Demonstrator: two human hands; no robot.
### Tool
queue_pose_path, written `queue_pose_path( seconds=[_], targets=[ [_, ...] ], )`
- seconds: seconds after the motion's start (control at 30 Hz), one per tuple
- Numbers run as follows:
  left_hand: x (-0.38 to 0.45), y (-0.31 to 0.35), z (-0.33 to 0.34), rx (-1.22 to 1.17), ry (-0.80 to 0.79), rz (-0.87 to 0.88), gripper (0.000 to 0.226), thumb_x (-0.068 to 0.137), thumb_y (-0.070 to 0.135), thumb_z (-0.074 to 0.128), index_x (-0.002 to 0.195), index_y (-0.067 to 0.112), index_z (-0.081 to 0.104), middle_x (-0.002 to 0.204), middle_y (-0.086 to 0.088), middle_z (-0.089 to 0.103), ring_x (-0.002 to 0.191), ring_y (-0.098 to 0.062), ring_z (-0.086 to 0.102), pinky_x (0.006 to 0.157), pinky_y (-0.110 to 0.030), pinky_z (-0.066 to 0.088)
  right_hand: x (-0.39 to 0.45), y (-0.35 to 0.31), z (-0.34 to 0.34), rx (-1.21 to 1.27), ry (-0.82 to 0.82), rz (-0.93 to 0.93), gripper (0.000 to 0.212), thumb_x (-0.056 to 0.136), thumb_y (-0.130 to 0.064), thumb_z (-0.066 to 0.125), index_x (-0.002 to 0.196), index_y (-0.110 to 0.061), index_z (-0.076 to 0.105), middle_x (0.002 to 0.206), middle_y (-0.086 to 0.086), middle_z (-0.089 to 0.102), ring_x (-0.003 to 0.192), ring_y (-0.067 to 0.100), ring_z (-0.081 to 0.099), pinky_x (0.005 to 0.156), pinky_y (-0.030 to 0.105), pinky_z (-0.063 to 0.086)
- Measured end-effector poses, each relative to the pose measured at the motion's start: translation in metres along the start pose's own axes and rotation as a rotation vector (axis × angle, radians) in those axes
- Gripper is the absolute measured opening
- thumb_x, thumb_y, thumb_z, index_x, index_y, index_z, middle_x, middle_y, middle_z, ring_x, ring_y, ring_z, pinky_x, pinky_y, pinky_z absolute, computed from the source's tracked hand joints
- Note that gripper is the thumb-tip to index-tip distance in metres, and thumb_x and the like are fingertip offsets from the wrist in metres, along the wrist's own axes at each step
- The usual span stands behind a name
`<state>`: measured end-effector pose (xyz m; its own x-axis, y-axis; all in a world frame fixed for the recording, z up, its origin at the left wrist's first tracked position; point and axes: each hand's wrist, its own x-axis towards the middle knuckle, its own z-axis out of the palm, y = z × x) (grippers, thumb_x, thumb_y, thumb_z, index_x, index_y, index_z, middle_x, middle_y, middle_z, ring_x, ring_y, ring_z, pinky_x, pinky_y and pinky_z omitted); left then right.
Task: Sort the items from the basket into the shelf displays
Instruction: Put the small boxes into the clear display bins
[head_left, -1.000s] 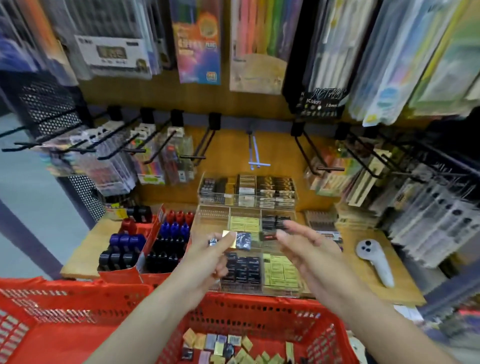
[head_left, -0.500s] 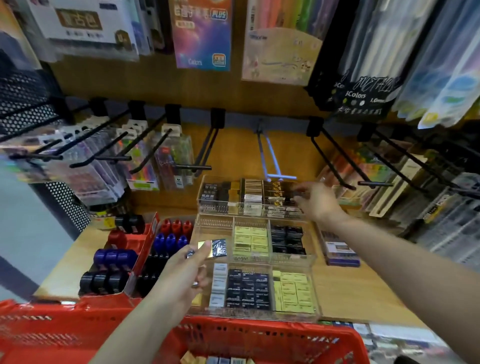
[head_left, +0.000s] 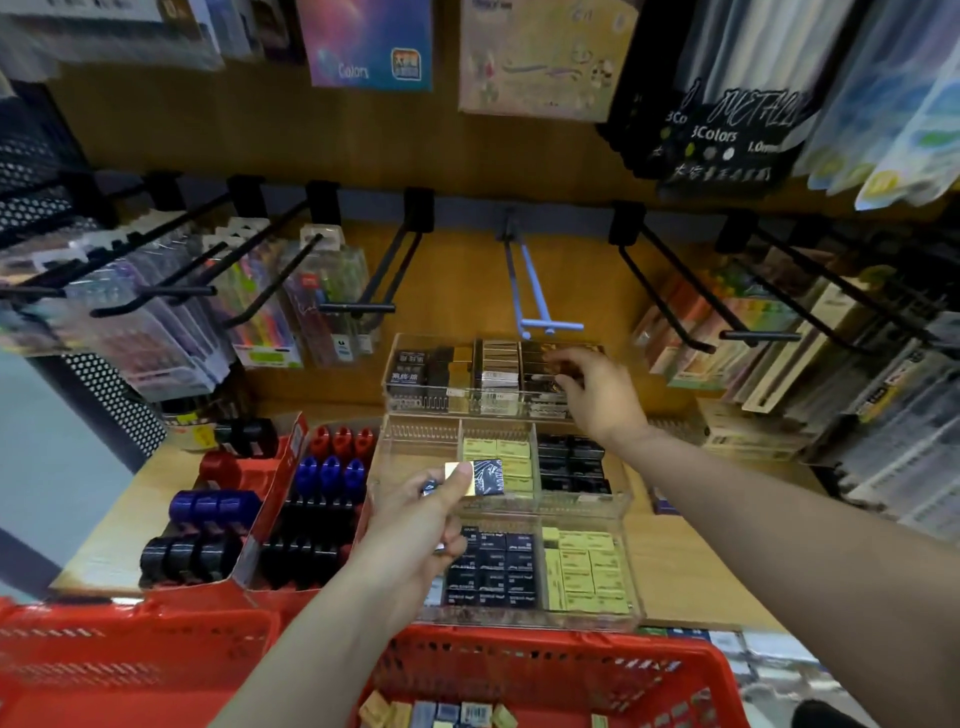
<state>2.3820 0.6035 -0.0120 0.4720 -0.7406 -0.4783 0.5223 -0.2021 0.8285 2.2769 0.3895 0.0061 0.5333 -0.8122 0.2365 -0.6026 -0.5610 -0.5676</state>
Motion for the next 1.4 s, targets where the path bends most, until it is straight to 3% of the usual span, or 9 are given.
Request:
queue_pose_path(
  seconds=[0.2, 0.37, 0.73, 0.8, 0.87, 0.97, 1.13, 1.3, 1.4],
  targets=[
    [0.005, 0.003, 0.002, 0.012, -0.021, 0.027, 0.038, 0.081, 0.037, 0.075, 0.11, 0.015, 0.064, 0.062, 0.001, 0.045, 0.044, -0.008, 0.036, 0.046, -0.021, 0.04, -0.022, 0.02, -0.01, -0.289, -0.092, -0.104, 0.056, 0.085, 0.009, 0.051, 0.132, -0.02, 0.061, 0.137, 0.001, 0.053, 0.125, 0.023, 0.052, 0.109, 0.042, 0.041],
    [0.006, 0.005, 0.0, -0.012, -0.032, 0.032, 0.036, 0.079, 0.037, 0.076, 0.107, 0.017, 0.063, 0.057, 0.003, 0.045, 0.043, -0.007, 0.036, 0.045, -0.02, 0.04, -0.023, 0.01, 0.004, -0.332, -0.157, -0.106, 0.06, 0.085, 0.005, 0.052, 0.142, -0.014, 0.051, 0.145, 0.001, 0.043, 0.133, 0.024, 0.042, 0.113, 0.037, 0.032],
    [-0.002, 0.013, 0.001, -0.036, -0.034, 0.043, 0.032, 0.083, 0.035, 0.076, 0.106, 0.017, 0.064, 0.053, 0.006, 0.048, 0.044, -0.007, 0.037, 0.048, -0.022, 0.039, -0.023, -0.018, 0.005, -0.601, -0.259, -0.005, 0.067, 0.092, -0.029, 0.056, 0.151, -0.02, 0.026, 0.149, 0.01, 0.02, 0.139, 0.029, 0.023, 0.113, 0.05, 0.023],
    [-0.004, 0.015, 0.0, -0.017, -0.01, 0.042, 0.036, 0.081, 0.036, 0.078, 0.109, 0.018, 0.065, 0.054, 0.006, 0.049, 0.043, -0.006, 0.038, 0.048, -0.021, 0.041, -0.032, -0.024, -0.001, -0.428, -0.134, -0.058, 0.066, 0.093, -0.026, 0.057, 0.151, -0.028, 0.027, 0.147, 0.005, 0.021, 0.134, 0.026, 0.028, 0.111, 0.05, 0.026],
    [-0.006, 0.018, -0.004, -0.009, 0.002, 0.034, 0.04, 0.079, 0.038, 0.079, 0.112, 0.02, 0.065, 0.052, 0.005, 0.048, 0.042, -0.006, 0.039, 0.05, -0.022, 0.041, -0.048, -0.037, -0.008, 0.052, -0.079, -0.065, 0.047, 0.097, -0.025, 0.055, 0.142, -0.033, 0.043, 0.138, 0.0, 0.036, 0.115, 0.016, 0.051, 0.102, 0.035, 0.043],
    [-0.007, 0.022, -0.009, -0.055, 0.035, 0.031, 0.044, 0.075, 0.037, 0.081, 0.113, 0.021, 0.065, 0.057, 0.003, 0.052, 0.041, -0.006, 0.039, 0.045, -0.02, 0.041, -0.079, -0.061, -0.011, 0.55, -0.274, -0.01, 0.031, 0.091, -0.048, 0.055, 0.119, -0.036, 0.06, 0.119, -0.005, 0.063, 0.087, 0.008, 0.071, 0.077, 0.024, 0.058],
    [-0.009, 0.026, -0.011, -0.039, 0.041, 0.014, 0.042, 0.076, 0.039, 0.081, 0.111, 0.021, 0.066, 0.058, 0.005, 0.056, 0.041, -0.006, 0.039, 0.043, -0.02, 0.041, -0.1, -0.07, 0.002, 0.458, -0.294, -0.093, 0.046, 0.079, -0.028, 0.08, 0.122, -0.034, 0.064, 0.119, -0.016, 0.061, 0.084, 0.002, 0.07, 0.073, 0.022, 0.059],
    [-0.006, 0.038, -0.016, -0.072, 0.031, 0.003, 0.031, 0.085, 0.039, 0.073, 0.107, 0.017, 0.069, 0.087, 0.0, 0.066, 0.05, -0.006, 0.045, 0.05, -0.022, 0.042, -0.07, -0.08, 0.007, 0.346, -0.3, -0.051, 0.031, 0.082, -0.026, 0.077, 0.108, -0.038, 0.066, 0.112, -0.011, 0.058, 0.083, 0.0, 0.066, 0.083, 0.023, 0.057],
    [0.007, 0.055, -0.018, -0.273, 0.036, -0.012, 0.025, 0.101, 0.023, 0.054, 0.121, 0.008, 0.06, 0.097, -0.011, 0.064, 0.064, -0.015, 0.05, 0.061, -0.028, 0.042, -0.034, -0.085, 0.009, 0.153, -0.193, 0.025, 0.034, 0.086, -0.03, 0.074, 0.119, -0.029, 0.065, 0.119, -0.005, 0.06, 0.086, 0.004, 0.06, 0.08, 0.021, 0.049]
  ],
)
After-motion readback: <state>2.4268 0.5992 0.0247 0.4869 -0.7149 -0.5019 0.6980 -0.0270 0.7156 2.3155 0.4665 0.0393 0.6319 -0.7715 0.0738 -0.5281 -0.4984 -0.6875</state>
